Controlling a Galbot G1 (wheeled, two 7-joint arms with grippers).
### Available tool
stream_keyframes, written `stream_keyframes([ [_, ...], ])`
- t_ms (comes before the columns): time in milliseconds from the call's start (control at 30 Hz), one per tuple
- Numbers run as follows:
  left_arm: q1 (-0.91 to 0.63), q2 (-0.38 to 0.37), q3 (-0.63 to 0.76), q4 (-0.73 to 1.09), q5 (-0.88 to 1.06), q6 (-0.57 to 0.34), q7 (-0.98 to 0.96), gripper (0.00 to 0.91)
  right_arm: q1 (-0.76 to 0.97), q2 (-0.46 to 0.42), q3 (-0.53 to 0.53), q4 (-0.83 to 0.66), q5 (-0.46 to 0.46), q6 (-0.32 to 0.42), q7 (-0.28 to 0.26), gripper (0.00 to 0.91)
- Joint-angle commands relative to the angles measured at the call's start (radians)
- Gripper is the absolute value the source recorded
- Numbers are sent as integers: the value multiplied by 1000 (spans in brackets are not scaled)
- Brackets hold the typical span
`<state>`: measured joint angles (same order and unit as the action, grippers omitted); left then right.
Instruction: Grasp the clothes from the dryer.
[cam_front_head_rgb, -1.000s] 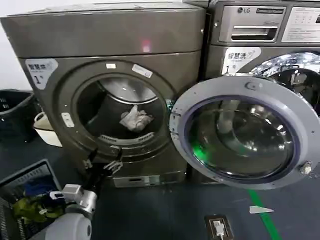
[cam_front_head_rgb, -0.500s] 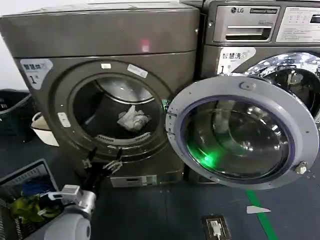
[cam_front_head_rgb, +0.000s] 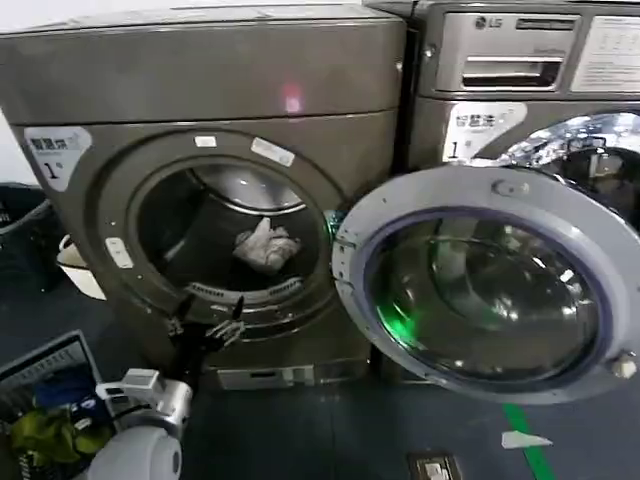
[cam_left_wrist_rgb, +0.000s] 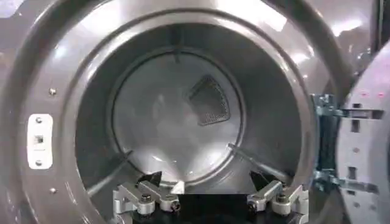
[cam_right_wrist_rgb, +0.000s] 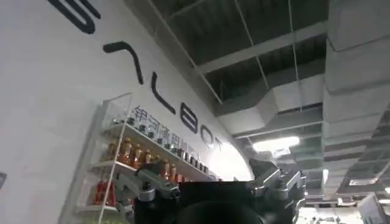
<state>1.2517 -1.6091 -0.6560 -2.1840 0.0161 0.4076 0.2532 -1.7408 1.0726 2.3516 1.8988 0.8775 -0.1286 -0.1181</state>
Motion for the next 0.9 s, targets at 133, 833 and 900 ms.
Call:
stream_keyframes([
  [133,2,-49,-2,8,2,-2,2,907,5,3,-4,0,5,7,-2,907],
  [833,4,2,-17,9,-20,2,8,907,18,12,-24,2,3,8,-6,907],
  [900,4,-3,-16,10,-17,2,7,907,18,12,-22,-2,3,8,-7,907],
])
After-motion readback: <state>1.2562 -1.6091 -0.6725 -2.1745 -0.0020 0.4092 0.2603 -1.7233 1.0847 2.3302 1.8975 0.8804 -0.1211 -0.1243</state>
